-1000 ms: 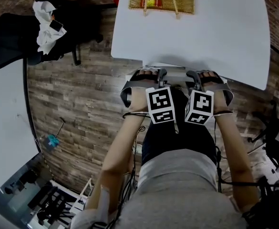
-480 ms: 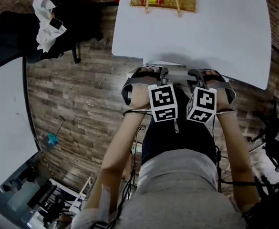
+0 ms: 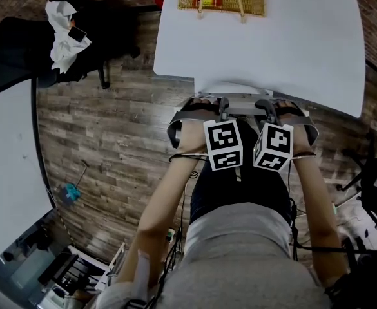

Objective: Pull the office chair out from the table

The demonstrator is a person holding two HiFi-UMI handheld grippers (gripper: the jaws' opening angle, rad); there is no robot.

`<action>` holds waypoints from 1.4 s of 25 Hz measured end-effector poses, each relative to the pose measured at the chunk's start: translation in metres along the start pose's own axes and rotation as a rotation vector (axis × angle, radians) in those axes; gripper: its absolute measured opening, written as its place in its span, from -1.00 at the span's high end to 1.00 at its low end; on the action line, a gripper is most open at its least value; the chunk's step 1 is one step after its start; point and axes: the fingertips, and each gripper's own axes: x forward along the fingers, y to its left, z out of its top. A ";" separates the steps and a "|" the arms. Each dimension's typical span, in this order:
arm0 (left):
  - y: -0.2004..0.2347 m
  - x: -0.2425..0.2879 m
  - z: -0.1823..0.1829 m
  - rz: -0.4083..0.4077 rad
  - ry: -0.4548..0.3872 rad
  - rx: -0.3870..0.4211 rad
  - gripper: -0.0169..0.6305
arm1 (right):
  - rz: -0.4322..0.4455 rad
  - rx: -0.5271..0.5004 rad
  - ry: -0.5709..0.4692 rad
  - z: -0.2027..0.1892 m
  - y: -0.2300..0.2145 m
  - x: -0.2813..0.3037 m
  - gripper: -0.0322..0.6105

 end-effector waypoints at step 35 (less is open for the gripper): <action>-0.253 -0.055 -0.007 -0.019 0.055 -0.055 0.66 | 0.075 0.050 -0.079 0.010 0.255 -0.062 0.63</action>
